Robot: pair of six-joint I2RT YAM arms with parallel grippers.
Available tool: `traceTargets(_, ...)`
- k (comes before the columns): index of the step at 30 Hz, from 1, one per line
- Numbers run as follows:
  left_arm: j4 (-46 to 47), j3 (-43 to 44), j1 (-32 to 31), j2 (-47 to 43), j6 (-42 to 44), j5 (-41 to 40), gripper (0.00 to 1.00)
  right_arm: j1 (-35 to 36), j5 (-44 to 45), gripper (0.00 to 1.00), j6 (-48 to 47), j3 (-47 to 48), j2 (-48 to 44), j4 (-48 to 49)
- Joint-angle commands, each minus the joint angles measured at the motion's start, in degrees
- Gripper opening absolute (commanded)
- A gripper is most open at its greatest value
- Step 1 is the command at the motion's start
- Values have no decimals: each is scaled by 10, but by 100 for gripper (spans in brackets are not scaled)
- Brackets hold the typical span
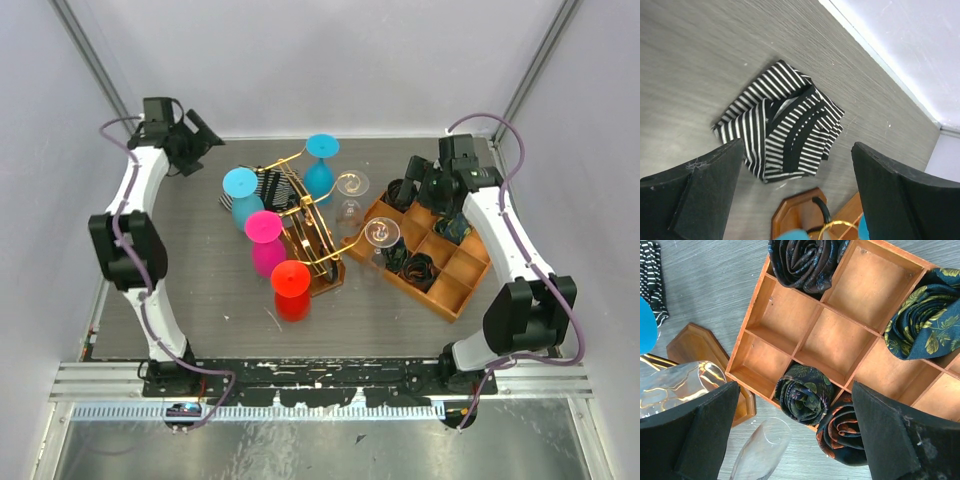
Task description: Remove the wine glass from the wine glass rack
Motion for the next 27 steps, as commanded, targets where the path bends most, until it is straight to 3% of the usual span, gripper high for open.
traceTargets(1,-30,89,-26,111,25,67,96,0,8,100,-15,12,-45,4)
traceTargets(6,-61,163,-58,181,59,54,98,0,13,100,-15,13,-60,-5)
traceTargets(19,-32,174,-103,237,50,118,96,0,34,100,-16,-6,-81,-16)
traceTargets(27,-147,230,-97,311,70,107,95,0,60,100,-12,-10,-111,-8)
